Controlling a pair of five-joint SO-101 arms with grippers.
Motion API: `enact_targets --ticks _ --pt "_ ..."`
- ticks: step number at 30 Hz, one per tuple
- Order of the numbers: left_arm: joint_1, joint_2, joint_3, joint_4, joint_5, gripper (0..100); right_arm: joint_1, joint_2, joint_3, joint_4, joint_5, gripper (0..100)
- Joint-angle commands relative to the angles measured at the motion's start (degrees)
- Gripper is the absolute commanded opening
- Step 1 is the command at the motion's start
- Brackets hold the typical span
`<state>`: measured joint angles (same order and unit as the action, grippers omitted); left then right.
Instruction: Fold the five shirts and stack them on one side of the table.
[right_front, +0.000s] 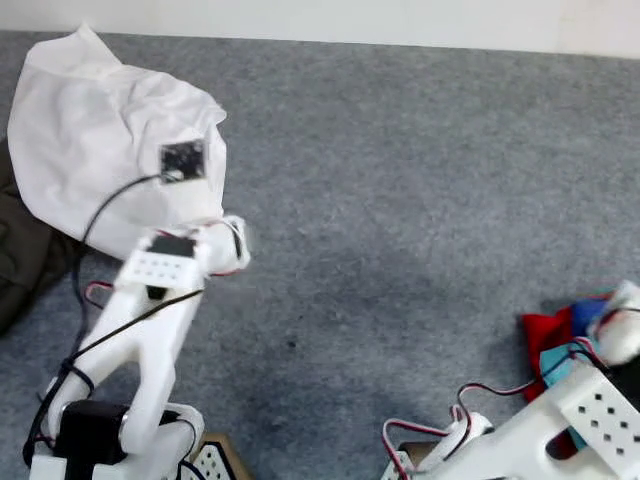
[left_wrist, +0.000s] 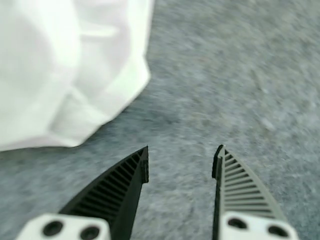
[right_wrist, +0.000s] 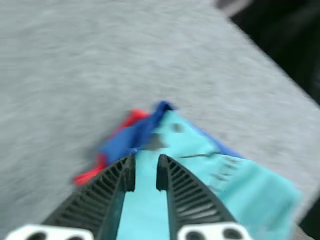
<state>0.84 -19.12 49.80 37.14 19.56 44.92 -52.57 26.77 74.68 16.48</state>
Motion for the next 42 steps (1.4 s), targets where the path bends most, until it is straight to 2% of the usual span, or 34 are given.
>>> enact_targets --ticks 1,5,8,12,15,23,26,32,42 --pt "-10.24 -1.98 -13.23 13.98 0.0 22 -9.8 2.68 -4.18 5.49 -3.6 12.2" --pt "-21.41 -1.89 -23.43 22.59 0.0 22 -17.8 12.35 -9.71 10.33 -6.42 15.2" --pt "-25.54 -1.8 -26.42 24.26 0.0 22 -22.46 19.56 -13.76 12.97 -7.74 15.2" --pt "-25.71 -0.13 -27.82 24.09 0.0 22 -29.41 25.63 -14.37 12.79 -11.16 15.2" --pt "-24.22 6.11 -32.48 24.44 0.0 22 -36.79 28.18 -11.12 10.33 -15.65 15.2" --pt "-22.29 25.36 -52.35 30.42 0.0 22 -55.16 29.41 1.54 -10.59 -25.76 15.2" --pt "-21.67 28.97 -58.86 33.05 0.0 22 -55.87 28.97 7.6 -18.77 -28.48 15.2" --pt "-20.79 34.95 -68.53 33.23 0.0 22 -47.87 28.97 18.51 -30.73 -29.27 15.2" --pt "-14.37 57.71 -91.38 33.49 0.0 22 -46.9 29.41 20.88 -34.33 -28.92 15.2"
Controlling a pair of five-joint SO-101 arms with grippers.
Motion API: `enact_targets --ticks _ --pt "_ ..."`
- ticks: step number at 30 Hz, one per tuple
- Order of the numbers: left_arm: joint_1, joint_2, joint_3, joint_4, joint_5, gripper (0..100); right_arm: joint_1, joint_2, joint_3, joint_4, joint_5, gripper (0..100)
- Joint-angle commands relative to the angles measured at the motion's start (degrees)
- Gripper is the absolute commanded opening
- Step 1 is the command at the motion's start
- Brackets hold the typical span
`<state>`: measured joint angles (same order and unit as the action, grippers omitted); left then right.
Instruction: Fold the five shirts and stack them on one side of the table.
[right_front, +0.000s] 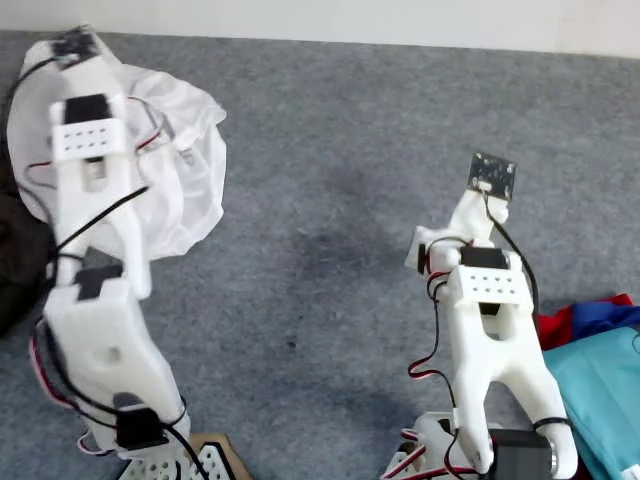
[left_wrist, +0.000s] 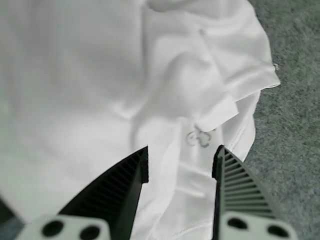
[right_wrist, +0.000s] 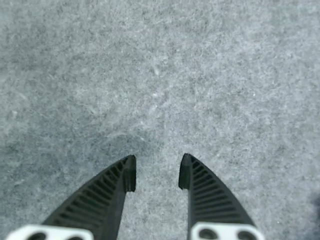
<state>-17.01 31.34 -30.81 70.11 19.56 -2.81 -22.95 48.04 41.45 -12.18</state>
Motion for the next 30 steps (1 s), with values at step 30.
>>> enact_targets --ticks 30 --pt "5.23 31.43 -40.13 5.1 0.0 2 0.75 -0.13 -0.22 -1.1 -0.26 15.2"
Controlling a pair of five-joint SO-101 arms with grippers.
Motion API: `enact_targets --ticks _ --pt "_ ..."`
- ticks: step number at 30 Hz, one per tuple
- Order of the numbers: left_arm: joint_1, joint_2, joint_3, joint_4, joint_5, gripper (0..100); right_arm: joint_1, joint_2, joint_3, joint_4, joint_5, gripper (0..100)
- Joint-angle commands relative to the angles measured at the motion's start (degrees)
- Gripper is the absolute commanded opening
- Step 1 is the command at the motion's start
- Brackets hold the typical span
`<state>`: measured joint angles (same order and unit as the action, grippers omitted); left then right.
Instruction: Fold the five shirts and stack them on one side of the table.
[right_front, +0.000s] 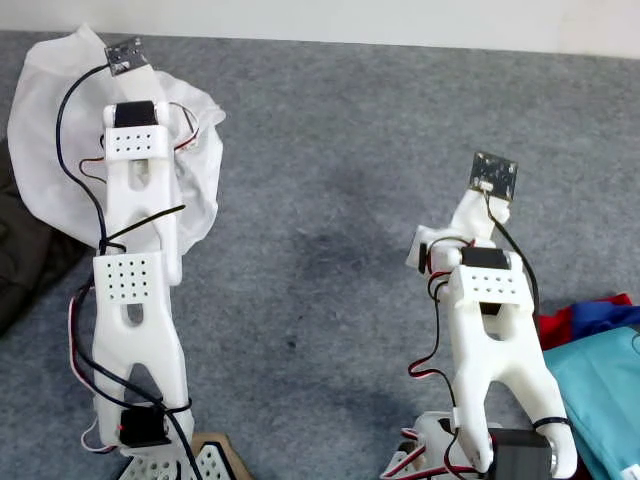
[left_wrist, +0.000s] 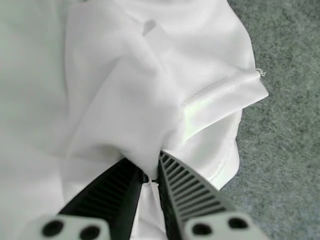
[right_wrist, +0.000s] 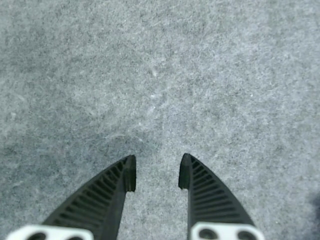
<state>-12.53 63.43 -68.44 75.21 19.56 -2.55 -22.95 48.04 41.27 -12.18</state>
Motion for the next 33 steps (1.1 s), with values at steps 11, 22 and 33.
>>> enact_targets --ticks 11,22,33 --pt "5.67 -3.03 -8.84 8.44 -0.09 1 -0.92 -0.13 -0.04 -1.01 -0.26 15.2" --pt "16.84 -6.99 -27.03 26.55 -0.09 1 -0.84 -0.04 0.13 -2.59 -0.26 15.2" --pt "34.15 -18.95 -27.03 26.46 -0.26 1 -0.66 -0.04 0.13 -2.59 -0.26 15.2"
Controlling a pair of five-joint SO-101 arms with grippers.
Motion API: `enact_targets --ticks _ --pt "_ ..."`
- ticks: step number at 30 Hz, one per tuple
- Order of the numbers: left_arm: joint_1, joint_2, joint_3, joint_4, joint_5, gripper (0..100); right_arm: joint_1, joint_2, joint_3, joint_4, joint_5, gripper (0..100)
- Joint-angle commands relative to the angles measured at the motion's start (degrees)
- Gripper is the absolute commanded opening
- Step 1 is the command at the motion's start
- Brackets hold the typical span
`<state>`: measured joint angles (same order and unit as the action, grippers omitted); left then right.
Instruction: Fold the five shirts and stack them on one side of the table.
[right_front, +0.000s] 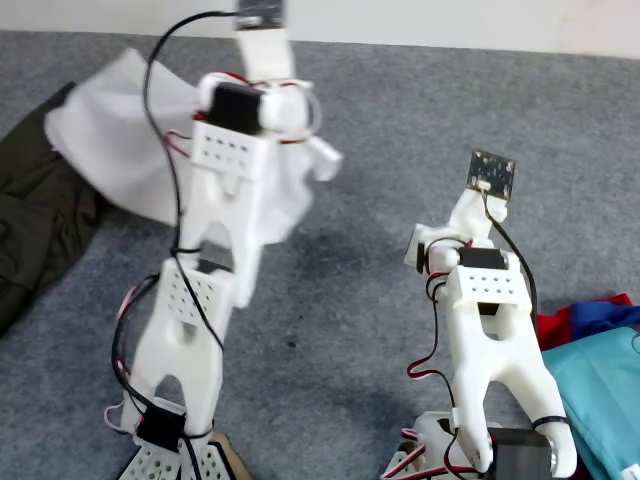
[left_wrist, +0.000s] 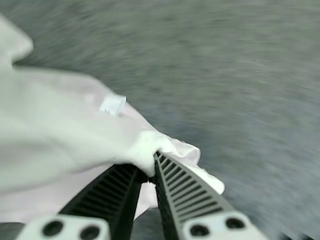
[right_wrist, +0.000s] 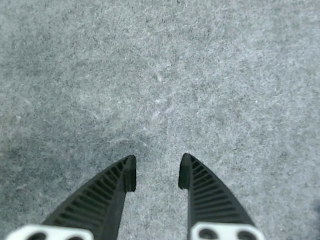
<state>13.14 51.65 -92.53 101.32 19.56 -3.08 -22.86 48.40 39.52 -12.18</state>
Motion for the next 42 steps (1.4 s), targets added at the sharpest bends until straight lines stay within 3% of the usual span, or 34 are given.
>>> enact_targets --ticks 1,6,10,13,19,22,27,30,33,39,42 --pt "10.77 -7.96 -2.86 0.35 -0.26 1 -0.04 -0.13 -0.22 -0.84 -0.26 15.2" --pt "18.86 -10.68 -1.89 0.44 -0.26 1 0.48 -0.13 -0.22 -0.84 -0.35 15.2" --pt "19.38 -11.3 1.98 0.44 -0.35 3 0.48 -0.13 -0.22 -0.84 -0.35 15.2" --pt "17.89 -11.65 6.64 0.44 -1.93 15 0.48 -0.13 -0.22 -0.84 -0.35 15.2" --pt "14.99 -11.82 7.52 0.35 -2.37 50 0.66 -0.13 -0.22 -0.84 -0.26 15.2" --pt "11.38 -11.82 2.68 0.35 -2.37 58 1.45 -0.22 -0.22 -0.84 -0.26 15.2" --pt "-1.98 -11.74 -2.07 0.35 -2.37 55 1.01 -0.4 -0.22 -0.4 -0.26 15.2" --pt "-9.45 -11.3 -0.22 0.53 -2.2 49 -2.24 -0.4 -0.13 2.07 3.69 15.2" --pt "-14.02 -11.65 6.99 0.53 -2.11 37 -5.85 -0.31 -0.13 4.53 5.36 15.2" --pt "-17.98 -11.74 18.95 0.44 -2.29 4 -8.22 -0.31 1.36 4.53 5.63 15.2" --pt "-20.7 -11.21 25.27 0.35 -2.2 1 -12.0 -0.31 2.95 4.53 9.85 15.2"
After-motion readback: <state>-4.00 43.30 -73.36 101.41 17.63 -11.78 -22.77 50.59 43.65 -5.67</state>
